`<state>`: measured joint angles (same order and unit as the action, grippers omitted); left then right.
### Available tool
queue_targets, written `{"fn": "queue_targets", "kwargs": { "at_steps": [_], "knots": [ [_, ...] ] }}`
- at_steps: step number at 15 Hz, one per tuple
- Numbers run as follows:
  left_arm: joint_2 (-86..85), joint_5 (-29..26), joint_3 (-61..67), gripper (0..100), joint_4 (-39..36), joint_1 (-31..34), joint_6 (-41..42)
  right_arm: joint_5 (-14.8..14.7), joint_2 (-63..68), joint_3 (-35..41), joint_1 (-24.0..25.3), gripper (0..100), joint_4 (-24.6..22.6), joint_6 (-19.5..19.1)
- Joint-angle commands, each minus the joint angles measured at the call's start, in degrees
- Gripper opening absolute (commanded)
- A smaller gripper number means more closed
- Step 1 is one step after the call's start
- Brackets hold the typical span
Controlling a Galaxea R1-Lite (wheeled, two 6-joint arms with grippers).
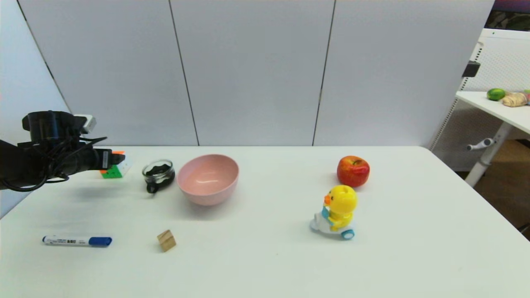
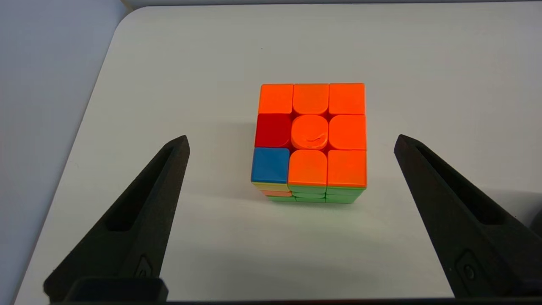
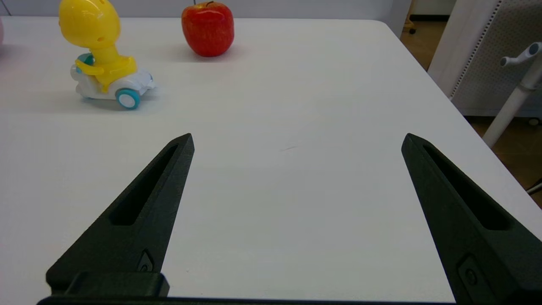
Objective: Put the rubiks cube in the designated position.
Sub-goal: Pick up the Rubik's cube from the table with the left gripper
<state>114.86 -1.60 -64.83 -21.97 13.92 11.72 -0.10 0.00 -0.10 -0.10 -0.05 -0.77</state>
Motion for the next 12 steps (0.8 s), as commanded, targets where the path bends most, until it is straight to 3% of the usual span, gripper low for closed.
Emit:
{"fn": "queue_targets", "kwargs": {
  "at_steps": [1, 12],
  "knots": [
    [1.16, 0.01, -0.47, 100, -0.18, -0.03, 0.15, 0.01, 0.09, 0.01, 0.01, 100, -0.04, -0.02],
    [6.43, 2.48, -5.40, 100, 1.14, -1.44, -0.47, 0.01, 0.09, 0.01, 0.01, 100, -0.04, -0.02]
  ]
}}
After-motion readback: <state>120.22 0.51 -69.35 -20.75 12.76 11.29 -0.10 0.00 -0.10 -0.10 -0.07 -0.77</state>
